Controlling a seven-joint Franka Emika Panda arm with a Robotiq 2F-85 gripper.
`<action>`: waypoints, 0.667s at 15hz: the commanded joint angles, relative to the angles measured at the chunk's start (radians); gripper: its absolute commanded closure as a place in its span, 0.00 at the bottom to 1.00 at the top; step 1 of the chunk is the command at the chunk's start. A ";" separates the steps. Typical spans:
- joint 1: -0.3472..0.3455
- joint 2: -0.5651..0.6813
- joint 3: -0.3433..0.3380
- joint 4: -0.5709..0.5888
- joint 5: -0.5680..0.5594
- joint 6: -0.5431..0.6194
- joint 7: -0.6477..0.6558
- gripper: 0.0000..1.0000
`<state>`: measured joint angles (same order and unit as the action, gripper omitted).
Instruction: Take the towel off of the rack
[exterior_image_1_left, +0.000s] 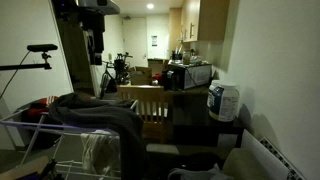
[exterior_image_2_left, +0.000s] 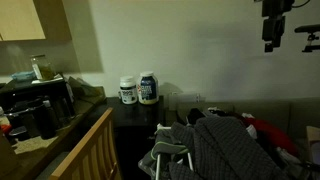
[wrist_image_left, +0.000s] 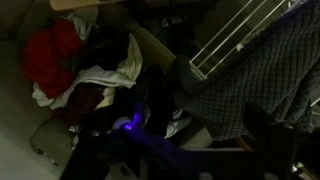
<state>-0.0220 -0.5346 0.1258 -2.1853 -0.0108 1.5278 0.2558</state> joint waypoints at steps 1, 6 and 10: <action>0.010 0.002 -0.008 0.002 -0.004 -0.002 0.004 0.00; 0.010 0.002 -0.008 0.002 -0.004 -0.002 0.004 0.00; 0.014 0.007 0.002 -0.004 -0.004 0.008 0.016 0.00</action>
<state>-0.0215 -0.5346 0.1256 -2.1853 -0.0108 1.5278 0.2558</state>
